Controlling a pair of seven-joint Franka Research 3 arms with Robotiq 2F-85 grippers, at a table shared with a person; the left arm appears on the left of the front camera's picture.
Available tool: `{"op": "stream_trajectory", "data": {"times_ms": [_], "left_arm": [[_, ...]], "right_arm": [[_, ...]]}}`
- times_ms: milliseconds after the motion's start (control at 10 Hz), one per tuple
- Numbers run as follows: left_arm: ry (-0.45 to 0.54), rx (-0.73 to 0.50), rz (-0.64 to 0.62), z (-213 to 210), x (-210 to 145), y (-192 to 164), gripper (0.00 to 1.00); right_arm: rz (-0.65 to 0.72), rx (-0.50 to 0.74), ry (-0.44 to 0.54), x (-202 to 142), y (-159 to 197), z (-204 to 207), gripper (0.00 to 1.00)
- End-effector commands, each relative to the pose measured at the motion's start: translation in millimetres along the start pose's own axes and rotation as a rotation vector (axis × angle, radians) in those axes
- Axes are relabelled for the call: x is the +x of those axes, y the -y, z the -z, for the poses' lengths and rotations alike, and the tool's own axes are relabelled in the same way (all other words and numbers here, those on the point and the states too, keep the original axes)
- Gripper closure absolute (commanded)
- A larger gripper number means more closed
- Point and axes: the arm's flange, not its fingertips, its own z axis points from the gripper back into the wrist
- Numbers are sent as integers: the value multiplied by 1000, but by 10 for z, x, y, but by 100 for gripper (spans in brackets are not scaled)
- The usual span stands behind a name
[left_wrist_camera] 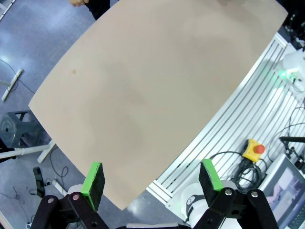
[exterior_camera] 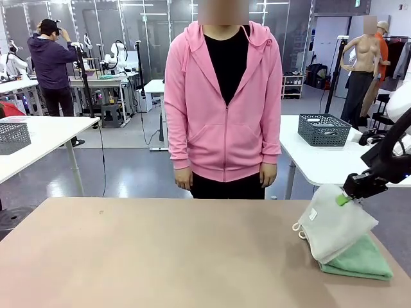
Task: Fold the towels and place them in the basket.
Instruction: Stack the folded Towel with hook on the right side of the table.
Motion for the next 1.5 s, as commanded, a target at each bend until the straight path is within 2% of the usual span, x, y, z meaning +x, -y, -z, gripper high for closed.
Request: {"op": "stream_trajectory", "data": {"times_ms": [0,100,200,300,400,500,600,700,800,900,1100,1400], "left_arm": [[-1,9,3,2,-13,3,0],[-1,9,3,2,-13,3,0],[-1,9,3,2,-13,3,0],[-1,9,3,2,-13,3,0],[-1,9,3,2,-13,3,0],[-1,9,3,2,-13,3,0],[-1,9,3,2,-13,3,0],[-1,9,3,2,-13,3,0],[-1,9,3,2,-13,3,0],[-1,9,3,2,-13,3,0],[-1,9,3,2,-13,3,0],[-1,9,3,2,-13,3,0]], "right_arm": [[14,-87,-11,-35,126,112,94],[39,-130,-23,-71,203,163,94],[57,-174,-44,-104,245,211,81],[68,-225,-63,-118,261,255,73],[74,-278,-83,-133,263,312,46],[78,-341,-100,-146,255,357,36],[85,-420,-127,-160,223,389,9],[91,-450,-131,-164,165,405,0],[96,-486,-147,-176,106,420,0],[104,-536,-155,-191,59,428,13],[113,-585,-187,-250,-51,446,0],[129,-588,-170,-216,-128,613,0]]}}
